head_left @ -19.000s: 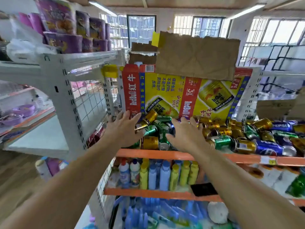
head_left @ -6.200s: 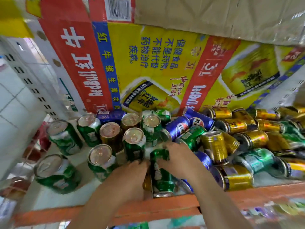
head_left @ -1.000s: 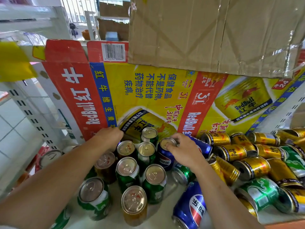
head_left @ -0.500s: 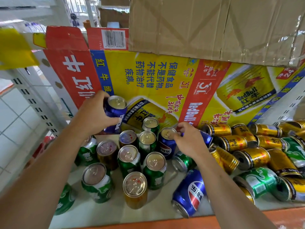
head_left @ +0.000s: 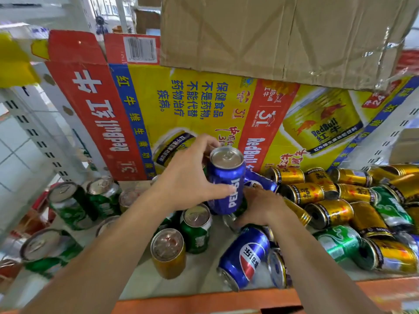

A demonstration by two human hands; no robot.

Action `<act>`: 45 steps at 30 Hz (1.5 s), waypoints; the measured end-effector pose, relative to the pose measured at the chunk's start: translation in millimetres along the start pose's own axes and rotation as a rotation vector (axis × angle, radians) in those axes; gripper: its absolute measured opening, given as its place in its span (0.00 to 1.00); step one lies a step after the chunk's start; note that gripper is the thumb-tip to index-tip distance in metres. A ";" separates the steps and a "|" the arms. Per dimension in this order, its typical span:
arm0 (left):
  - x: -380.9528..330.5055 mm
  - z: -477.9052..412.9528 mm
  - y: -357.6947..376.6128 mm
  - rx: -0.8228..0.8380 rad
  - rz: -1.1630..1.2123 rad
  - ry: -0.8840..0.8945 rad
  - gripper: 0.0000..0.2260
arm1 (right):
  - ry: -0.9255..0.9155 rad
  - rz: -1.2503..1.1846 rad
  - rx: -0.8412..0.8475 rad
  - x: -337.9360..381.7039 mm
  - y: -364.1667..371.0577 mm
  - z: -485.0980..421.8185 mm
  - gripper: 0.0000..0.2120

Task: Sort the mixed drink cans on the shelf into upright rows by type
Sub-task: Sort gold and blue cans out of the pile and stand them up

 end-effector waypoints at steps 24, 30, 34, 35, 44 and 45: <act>47.3 39.5 71.9 0.253 -0.358 -0.188 0.33 | -0.040 -0.065 -0.092 -23.8 -14.0 -13.4 0.33; 49.6 44.2 89.3 0.291 -0.583 -0.169 0.37 | -0.105 -0.094 -0.144 -21.6 -31.9 -1.3 0.30; 52.6 45.7 90.0 0.271 -0.572 -0.183 0.38 | -0.193 -0.099 -0.230 -10.6 -42.6 5.5 0.29; 52.9 46.4 90.1 0.266 -0.566 -0.184 0.38 | -0.224 -0.129 -0.261 -7.6 -42.8 6.3 0.29; 57.7 52.8 89.9 0.272 -0.612 -0.241 0.39 | -0.339 -0.496 -0.309 -0.4 -41.7 19.5 0.17; 59.0 53.7 89.6 0.277 -0.628 -0.249 0.39 | -0.334 -0.489 -0.318 -0.2 -42.7 21.2 0.17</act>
Point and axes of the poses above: each hand's wrist, its own z-axis away from the middle knuckle, its own y-axis out of the palm, x = y × z, the point moved 9 cm from there along -z, towards the middle knuckle
